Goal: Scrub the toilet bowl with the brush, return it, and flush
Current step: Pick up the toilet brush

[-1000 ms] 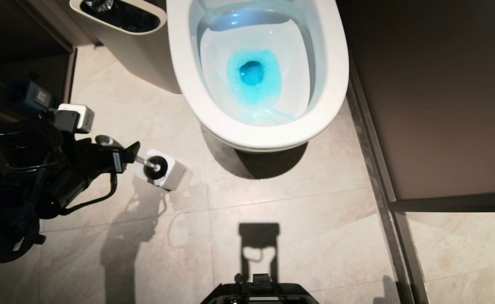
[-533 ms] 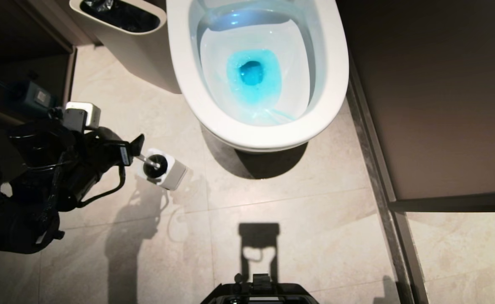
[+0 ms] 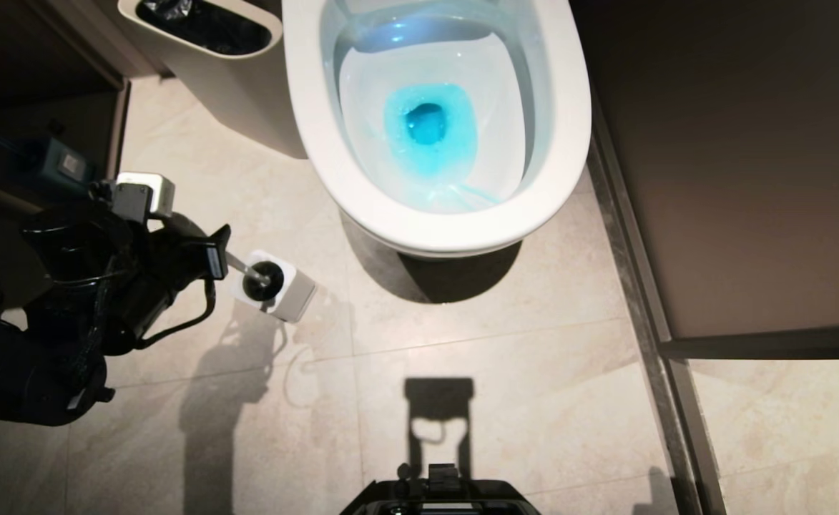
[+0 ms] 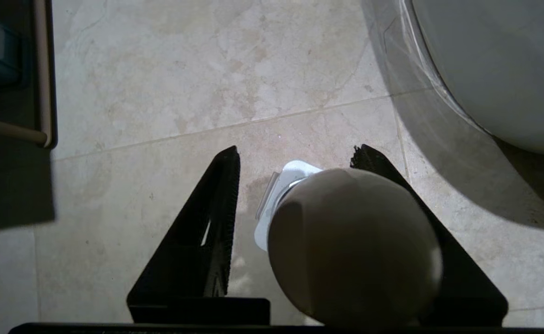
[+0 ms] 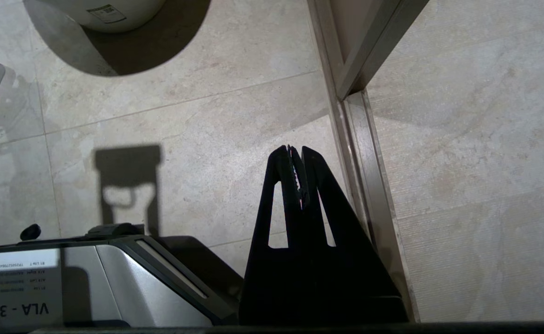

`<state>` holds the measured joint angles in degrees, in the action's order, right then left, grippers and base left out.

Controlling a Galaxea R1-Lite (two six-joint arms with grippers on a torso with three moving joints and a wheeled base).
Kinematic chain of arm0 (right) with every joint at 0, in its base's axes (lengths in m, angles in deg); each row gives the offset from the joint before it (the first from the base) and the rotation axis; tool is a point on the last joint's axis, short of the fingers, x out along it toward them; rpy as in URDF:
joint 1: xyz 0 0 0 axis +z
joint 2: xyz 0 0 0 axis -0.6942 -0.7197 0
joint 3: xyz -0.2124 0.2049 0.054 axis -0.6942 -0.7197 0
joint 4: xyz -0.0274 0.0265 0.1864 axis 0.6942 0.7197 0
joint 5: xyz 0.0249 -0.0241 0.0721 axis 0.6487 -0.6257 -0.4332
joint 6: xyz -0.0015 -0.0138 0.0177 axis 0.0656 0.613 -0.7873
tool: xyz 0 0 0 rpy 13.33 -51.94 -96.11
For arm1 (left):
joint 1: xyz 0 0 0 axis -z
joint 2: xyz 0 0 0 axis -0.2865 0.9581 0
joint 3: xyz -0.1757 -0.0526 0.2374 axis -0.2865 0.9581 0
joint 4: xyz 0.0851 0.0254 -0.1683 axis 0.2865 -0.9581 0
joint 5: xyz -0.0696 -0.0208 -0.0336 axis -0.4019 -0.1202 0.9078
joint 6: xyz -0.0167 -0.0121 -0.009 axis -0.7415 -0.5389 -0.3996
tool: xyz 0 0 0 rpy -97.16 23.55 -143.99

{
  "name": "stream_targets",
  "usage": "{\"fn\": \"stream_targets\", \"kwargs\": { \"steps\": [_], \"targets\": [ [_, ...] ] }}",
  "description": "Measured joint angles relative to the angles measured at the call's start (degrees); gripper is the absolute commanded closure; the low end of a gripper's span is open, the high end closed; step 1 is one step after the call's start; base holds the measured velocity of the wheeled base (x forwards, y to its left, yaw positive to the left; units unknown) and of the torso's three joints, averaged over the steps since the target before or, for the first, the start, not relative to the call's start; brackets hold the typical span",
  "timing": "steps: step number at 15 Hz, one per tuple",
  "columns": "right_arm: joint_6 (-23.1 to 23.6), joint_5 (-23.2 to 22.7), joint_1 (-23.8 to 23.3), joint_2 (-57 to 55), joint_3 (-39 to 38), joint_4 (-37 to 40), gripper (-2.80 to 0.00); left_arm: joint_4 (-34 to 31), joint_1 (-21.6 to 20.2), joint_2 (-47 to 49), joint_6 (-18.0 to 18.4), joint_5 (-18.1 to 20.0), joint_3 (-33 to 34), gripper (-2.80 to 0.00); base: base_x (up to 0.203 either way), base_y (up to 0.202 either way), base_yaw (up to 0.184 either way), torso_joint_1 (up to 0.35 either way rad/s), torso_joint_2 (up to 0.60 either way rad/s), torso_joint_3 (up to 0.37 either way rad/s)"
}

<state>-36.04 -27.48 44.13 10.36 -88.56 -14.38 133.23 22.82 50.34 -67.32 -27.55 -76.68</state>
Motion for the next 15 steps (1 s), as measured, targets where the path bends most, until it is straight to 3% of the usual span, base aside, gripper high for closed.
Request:
{"fn": "stream_targets", "kwargs": {
  "steps": [4,7,10,15],
  "targets": [
    [-0.01,0.02,0.0,-0.02,0.0,0.0,0.0,-0.81,0.91,-0.58,0.05,-0.27,0.1,0.0,0.0,0.0,0.0,0.0,0.0,0.0],
    [-0.01,0.0,0.0,0.0,0.0,0.03,0.0,-7.45,1.18,-2.96,-0.11,0.2,0.59,0.0,0.0,0.0,0.0,0.0,0.0,0.0],
    [-0.01,0.0,0.0,-0.02,0.0,-0.03,0.0,-9.69,1.18,-6.02,-0.13,0.39,1.52,0.0,0.0,0.0,0.0,0.0,0.0,0.0],
    [-0.01,0.01,0.0,-0.02,0.0,-0.03,0.0,-17.57,1.42,-16.73,-0.17,0.68,1.63,0.0,0.0,0.0,0.0,0.0,0.0,0.0]
  ]
}}
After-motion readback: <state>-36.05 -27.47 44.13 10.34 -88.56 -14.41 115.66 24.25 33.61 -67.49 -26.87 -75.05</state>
